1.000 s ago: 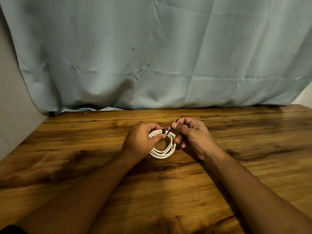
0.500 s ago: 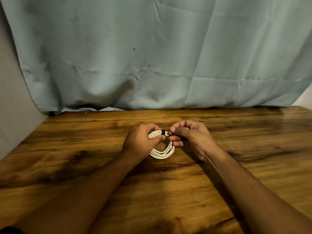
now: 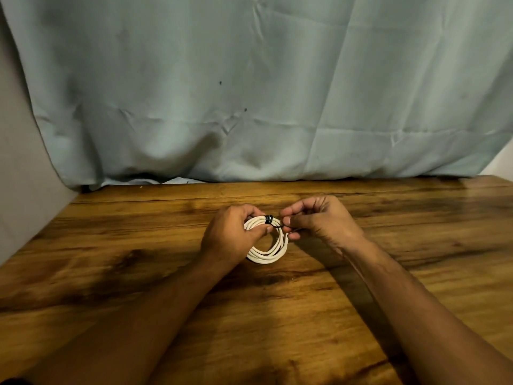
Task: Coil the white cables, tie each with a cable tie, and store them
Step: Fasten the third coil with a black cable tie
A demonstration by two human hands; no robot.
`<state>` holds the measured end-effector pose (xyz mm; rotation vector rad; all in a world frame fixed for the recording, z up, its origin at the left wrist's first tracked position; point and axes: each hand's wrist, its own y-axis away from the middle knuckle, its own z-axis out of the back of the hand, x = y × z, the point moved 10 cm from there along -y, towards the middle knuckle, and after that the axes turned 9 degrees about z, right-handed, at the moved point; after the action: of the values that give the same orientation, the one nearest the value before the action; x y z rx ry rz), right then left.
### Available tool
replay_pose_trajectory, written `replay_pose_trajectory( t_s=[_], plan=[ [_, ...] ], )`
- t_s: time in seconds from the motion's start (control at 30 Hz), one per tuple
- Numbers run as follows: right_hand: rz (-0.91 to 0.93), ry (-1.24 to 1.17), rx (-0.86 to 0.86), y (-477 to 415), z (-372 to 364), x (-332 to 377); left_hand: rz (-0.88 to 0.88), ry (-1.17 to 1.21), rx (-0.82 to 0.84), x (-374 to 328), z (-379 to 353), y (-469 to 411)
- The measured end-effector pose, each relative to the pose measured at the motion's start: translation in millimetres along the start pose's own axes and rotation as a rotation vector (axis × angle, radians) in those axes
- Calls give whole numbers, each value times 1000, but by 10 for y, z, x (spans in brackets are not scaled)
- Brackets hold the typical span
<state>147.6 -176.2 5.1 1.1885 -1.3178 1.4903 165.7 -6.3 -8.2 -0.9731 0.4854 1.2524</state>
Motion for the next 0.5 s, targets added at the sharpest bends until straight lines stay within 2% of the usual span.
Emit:
replay_pose_trajectory(
  t_s=[0.17, 0.33, 0.5],
  plan=[
    [110, 219, 31, -10, 17, 128, -6, -32, -18, 0, 12, 6],
    [226, 561, 42, -52, 61, 223, -31, -37, -31, -32, 29, 19],
    [204, 554, 61, -30, 54, 221, -75, -49, -33, -64, 31, 23]
  ],
)
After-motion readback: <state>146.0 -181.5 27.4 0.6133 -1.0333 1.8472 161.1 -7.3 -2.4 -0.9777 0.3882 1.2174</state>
